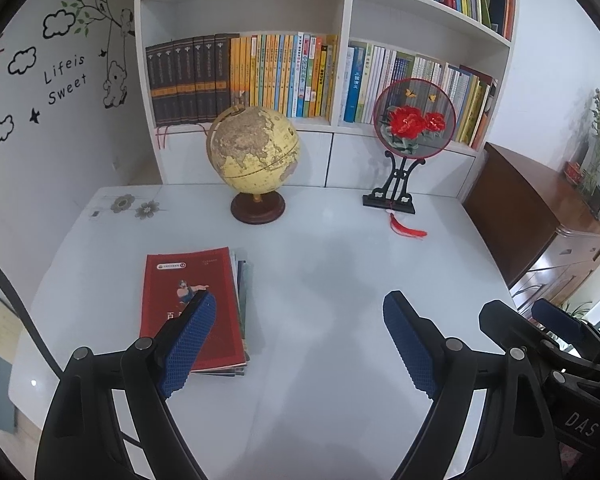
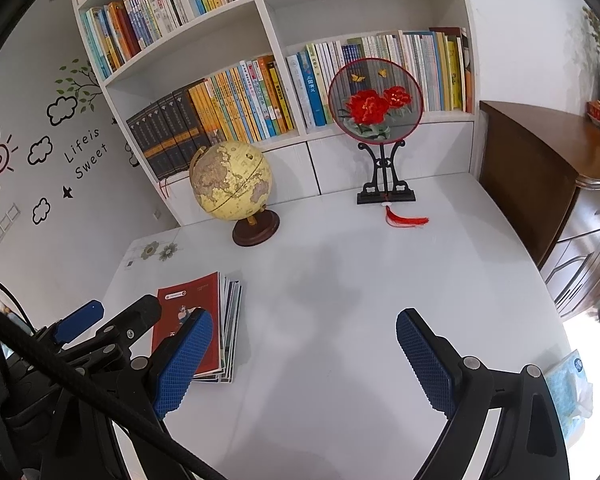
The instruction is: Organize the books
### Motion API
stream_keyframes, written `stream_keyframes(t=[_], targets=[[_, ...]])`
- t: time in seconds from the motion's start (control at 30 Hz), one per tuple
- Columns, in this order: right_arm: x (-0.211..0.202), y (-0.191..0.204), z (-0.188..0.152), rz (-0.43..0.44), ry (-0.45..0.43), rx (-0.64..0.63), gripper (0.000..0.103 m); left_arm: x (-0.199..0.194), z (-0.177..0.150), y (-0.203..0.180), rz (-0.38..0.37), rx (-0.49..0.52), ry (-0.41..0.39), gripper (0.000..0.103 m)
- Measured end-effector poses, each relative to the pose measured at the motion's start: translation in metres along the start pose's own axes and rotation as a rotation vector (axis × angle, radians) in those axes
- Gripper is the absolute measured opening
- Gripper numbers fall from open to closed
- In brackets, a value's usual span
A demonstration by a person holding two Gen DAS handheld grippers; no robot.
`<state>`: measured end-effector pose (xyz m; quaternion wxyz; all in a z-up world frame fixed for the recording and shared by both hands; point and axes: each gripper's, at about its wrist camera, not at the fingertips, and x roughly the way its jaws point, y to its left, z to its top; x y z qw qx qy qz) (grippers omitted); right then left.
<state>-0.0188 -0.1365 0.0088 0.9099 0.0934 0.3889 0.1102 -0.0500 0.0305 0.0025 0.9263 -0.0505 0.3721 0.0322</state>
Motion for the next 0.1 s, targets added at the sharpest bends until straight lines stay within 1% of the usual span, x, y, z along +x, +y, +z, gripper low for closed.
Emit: stream_keyframes(t=[0.1], targets=[[-0.0002, 0.0000, -0.0008, 0.000, 0.001, 0.000, 0.092, 0.0006, -0.0007, 0.0001, -0.006, -0.002, 0.005, 0.085]])
